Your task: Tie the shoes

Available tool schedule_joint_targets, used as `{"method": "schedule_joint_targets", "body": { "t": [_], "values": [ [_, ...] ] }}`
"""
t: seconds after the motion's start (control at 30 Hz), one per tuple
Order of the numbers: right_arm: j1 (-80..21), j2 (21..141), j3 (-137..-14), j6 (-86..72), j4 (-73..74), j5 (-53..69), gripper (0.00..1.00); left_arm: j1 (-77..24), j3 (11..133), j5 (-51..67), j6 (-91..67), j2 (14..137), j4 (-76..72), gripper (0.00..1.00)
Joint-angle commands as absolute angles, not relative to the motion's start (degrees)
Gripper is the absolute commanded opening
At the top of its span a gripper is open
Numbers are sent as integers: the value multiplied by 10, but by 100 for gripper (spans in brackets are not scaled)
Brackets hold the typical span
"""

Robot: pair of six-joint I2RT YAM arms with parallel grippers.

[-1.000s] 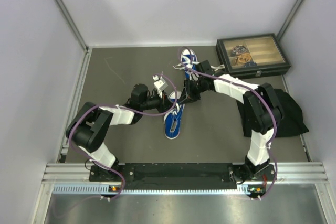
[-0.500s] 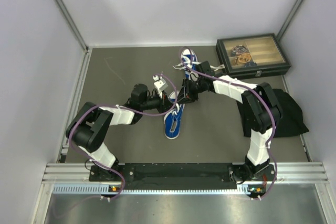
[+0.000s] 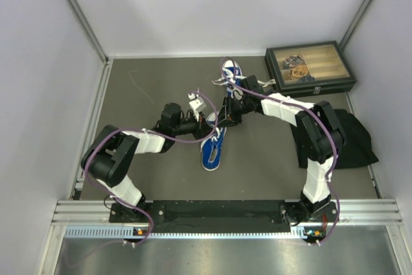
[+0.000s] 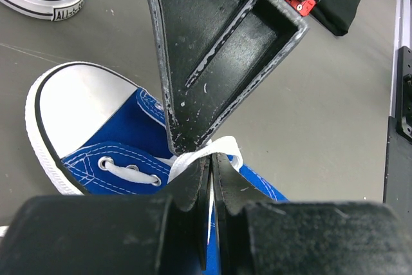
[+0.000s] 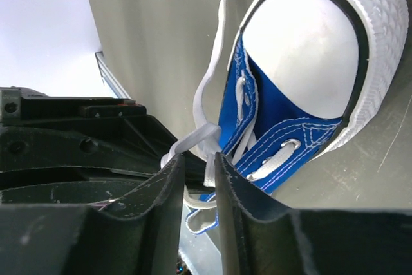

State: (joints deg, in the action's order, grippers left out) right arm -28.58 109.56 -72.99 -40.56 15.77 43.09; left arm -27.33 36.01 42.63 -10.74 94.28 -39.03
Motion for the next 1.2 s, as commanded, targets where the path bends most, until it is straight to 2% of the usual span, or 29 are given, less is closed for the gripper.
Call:
{"method": "schedule_joint_targets", "body": {
  "t": [0.0,0.1,0.13,0.17,0.33,0.5,0.7,0.83,0.93,1.17],
  "values": [
    [-290,1112,-727,-397,155,453,22,-275,382,433,-99,950,-421,9],
    [-294,1115,-728,-393,154,459,10,-276,385,432,-93,954,-417,9],
    [-294,1114,-729,-392,155,459,1,-275,383,432,-92,953,-416,9],
    [-294,1114,-729,-390,156,459,0,-275,384,433,-91,952,-416,10],
    [-291,1093,-729,-373,173,418,0,-275,377,439,-78,938,-395,12],
    [-286,1068,-725,-371,172,384,0,-271,362,444,-40,905,-349,27],
    [-285,1052,-724,-372,165,371,0,-257,349,452,-4,859,-295,36],
    [-285,1042,-728,-368,170,360,0,-243,343,461,30,827,-251,38],
    [-284,1036,-733,-362,176,352,0,-220,359,462,57,804,-163,40],
    [-286,1019,-749,-340,192,325,0,-110,435,408,57,822,-63,42]
  ]
}}
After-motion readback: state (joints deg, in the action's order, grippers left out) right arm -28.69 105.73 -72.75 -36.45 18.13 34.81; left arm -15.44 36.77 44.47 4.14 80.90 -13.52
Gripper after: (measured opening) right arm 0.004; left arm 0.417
